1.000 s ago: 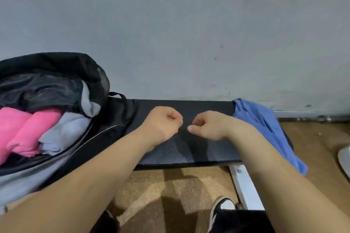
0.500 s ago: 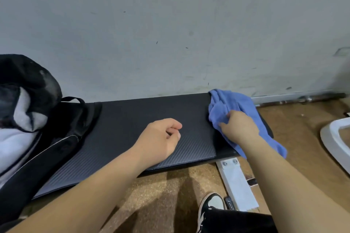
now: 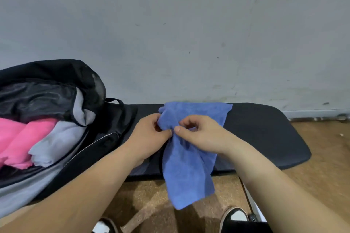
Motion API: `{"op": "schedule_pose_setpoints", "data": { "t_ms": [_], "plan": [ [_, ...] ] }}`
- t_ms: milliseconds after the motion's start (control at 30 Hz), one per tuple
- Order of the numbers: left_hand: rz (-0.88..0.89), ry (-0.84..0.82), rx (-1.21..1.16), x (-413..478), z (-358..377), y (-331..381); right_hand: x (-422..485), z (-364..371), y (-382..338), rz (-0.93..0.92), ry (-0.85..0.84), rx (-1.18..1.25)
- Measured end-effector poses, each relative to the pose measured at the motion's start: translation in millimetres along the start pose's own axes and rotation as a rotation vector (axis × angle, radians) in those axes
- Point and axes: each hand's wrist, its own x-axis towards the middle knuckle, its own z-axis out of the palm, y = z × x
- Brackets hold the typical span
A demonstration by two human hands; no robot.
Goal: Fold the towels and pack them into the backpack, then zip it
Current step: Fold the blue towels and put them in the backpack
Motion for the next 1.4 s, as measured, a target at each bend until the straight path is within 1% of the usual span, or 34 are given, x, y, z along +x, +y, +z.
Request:
{"op": "schedule_pose_setpoints", "data": {
  "t_ms": [33, 100, 200, 267, 300, 367, 467, 567, 633, 700, 733, 800, 867, 900, 967, 1033, 1100, 1133, 1233, 1333, 1400],
  "plan": [
    [0.003, 0.017, 0.051, 0, -7, -3, 4, -1, 4, 0.006, -0.002, -0.041],
    [-0.001, 0.029, 0.095, 1, -24, -13, 13, 0, 11, 0.024, -0.041, -0.198],
    [-0.025, 0.021, 0.209, 3, -46, -25, 23, 5, 22, 0.053, -0.196, -0.393],
    [-0.028, 0.056, 0.267, 3, -60, -26, 29, 9, 23, 0.022, -0.244, -0.480],
    [-0.045, 0.088, 0.263, 2, -67, -26, 31, 11, 21, 0.011, -0.249, -0.541],
    [-0.078, 0.157, 0.181, 2, -79, -25, 33, 15, 18, 0.044, -0.248, -0.680],
    [-0.056, 0.263, 0.060, -3, -89, -17, 28, 23, 10, 0.176, -0.257, -0.882],
    [-0.045, 0.338, -0.038, -3, -96, -11, 17, 30, -2, 0.317, -0.303, -1.015],
    [-0.029, 0.363, -0.058, 0, -99, -13, 8, 28, -8, 0.380, -0.330, -1.028],
    [-0.004, 0.364, -0.001, 2, -101, -15, 1, 23, -12, 0.422, -0.307, -0.985],
    [0.015, 0.357, 0.038, 1, -101, -17, 1, 20, -10, 0.399, -0.270, -0.973],
    [0.071, 0.309, 0.126, -1, -97, -18, 5, 14, -2, 0.274, -0.140, -0.909],
    [0.141, 0.215, 0.191, -5, -92, -18, 12, 10, 5, 0.119, -0.044, -0.671],
    [0.182, 0.166, 0.220, -7, -89, -17, 16, 11, 4, 0.034, -0.044, -0.530],
    [0.275, 0.081, 0.264, -13, -84, -12, 21, 20, -8, -0.118, -0.095, -0.301],
    [0.342, 0.018, 0.239, -19, -79, -6, 27, 35, -25, -0.206, -0.179, -0.077],
    [0.374, 0.020, 0.172, -22, -80, -3, 34, 45, -35, -0.220, -0.254, 0.164],
    [0.380, 0.044, 0.138, -22, -82, -3, 36, 47, -40, -0.220, -0.271, 0.241],
    [0.380, 0.100, 0.123, -21, -99, -5, 41, 44, -45, -0.199, -0.270, 0.291],
    [0.380, 0.093, 0.209, -21, -114, -8, 42, 42, -48, -0.170, -0.283, 0.370],
    [0.387, 0.094, 0.259, -19, -118, -13, 41, 45, -50, -0.148, -0.273, 0.370]
  ]
}}
